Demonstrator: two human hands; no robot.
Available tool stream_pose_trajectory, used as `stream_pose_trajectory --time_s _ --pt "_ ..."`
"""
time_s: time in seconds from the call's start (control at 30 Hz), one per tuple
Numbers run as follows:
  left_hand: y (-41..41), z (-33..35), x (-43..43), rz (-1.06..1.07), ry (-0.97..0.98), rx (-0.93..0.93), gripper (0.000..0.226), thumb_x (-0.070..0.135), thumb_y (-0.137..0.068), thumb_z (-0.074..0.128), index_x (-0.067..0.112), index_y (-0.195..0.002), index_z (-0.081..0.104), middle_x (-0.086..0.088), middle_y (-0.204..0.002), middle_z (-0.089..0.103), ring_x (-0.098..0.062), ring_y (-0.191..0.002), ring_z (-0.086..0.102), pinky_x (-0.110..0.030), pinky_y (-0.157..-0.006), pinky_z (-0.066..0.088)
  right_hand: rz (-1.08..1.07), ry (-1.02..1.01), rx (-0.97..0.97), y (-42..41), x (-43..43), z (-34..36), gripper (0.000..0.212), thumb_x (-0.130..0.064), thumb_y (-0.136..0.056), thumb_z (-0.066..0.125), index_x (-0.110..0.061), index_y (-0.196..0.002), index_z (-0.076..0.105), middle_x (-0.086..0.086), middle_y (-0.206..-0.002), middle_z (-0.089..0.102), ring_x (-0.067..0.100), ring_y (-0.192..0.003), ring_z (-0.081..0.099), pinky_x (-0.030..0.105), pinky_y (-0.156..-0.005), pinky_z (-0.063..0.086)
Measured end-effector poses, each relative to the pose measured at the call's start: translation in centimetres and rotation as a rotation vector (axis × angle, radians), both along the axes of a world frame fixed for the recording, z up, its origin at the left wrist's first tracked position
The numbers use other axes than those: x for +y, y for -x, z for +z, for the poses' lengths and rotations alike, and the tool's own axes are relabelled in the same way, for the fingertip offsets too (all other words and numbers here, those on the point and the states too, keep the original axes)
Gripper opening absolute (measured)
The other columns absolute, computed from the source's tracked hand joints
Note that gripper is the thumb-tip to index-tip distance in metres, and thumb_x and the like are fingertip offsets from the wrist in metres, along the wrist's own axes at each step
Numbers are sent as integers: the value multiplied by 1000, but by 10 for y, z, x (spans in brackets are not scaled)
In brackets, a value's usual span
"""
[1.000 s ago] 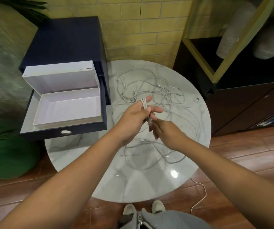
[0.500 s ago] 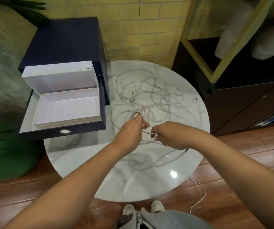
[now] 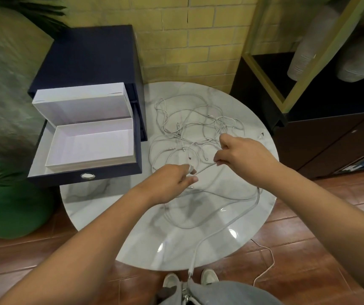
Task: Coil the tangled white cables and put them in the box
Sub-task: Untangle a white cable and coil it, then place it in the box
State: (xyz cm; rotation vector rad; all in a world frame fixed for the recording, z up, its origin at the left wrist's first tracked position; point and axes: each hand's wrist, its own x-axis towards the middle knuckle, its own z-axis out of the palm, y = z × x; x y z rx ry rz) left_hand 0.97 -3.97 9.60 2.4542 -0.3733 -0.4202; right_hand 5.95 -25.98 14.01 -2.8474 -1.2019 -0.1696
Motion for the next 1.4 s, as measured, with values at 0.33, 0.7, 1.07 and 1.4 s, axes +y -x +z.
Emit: stream_pose_trajectory --time_s 0.33,0.7,1.07,1.4 --pt "-7 5 -1 81 18 26 36 42 -101 34 23 -96 63 11 -69 59 -2 -71 53 -21 -64 38 -31 -114 11 -12 3 -17 12 -3 -87 63 -9 -97 65 6 -99 56 29 -71 58 37 -53 49" --pt "-4 30 -12 308 635 229 41 29 -101 42 10 -65 44 5 -57 38 -9 -54 35 -18 -66 44 -179 -466 310 -15 9 -8 12 -23 -98 49 -12 -96 54 -4 -86 55 16 -88 41 16 -69 33" --pt "-1 37 -30 363 1183 449 34 18 -105 30 5 -114 60 3 -59 38 -9 -52 36 -24 -82 52 -282 -439 334 3 17 -36 22 -23 -100 42 -14 -96 61 -9 -77 61 19 -91 42 34 -78 39" --pt "-6 24 -37 495 1156 169 39 13 -104 34 11 -143 34 8 -96 73 -10 -95 67 -20 -83 50 -194 -128 754 31 30 -44 28 -21 -103 38 -15 -129 44 4 -119 62 10 -87 50 24 -69 39"
